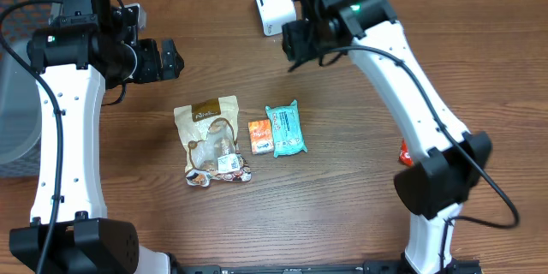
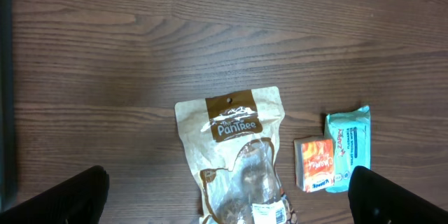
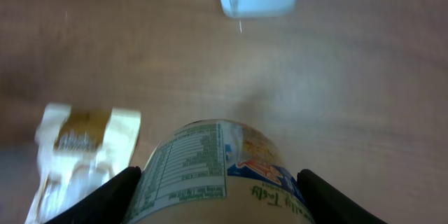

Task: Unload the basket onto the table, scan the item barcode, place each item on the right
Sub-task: 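Lift the jar up to the white scanner with the right gripper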

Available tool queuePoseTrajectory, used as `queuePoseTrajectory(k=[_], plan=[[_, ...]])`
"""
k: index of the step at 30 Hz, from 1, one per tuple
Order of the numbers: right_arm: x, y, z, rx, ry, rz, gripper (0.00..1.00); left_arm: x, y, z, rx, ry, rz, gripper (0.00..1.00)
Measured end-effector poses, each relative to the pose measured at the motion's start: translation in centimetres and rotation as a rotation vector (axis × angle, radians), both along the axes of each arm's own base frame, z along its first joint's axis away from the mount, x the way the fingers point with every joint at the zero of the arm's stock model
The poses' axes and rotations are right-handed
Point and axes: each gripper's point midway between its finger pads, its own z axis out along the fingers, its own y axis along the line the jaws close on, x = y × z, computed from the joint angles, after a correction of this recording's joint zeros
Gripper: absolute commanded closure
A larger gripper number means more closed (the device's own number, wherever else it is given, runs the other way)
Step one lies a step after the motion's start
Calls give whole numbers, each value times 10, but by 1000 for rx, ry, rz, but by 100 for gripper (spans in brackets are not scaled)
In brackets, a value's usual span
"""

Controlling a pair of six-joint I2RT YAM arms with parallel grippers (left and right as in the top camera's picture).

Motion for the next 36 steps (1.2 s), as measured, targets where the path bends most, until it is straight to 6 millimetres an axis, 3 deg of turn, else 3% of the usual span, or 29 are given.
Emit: queuePoseTrajectory(k=[8,18,25,36], plan=[[84,25,-29,35,-227,-49,44,0,0,0,0,0,0,0],[159,36,-37,124,-487,-111,43,0,0,0,0,-1,0,0],[191,33,-39,173,-612,-147,43,0,0,0,0,0,0,0],[212,41,-50,259,-715,-176,44,0,0,0,0,0,0,0]])
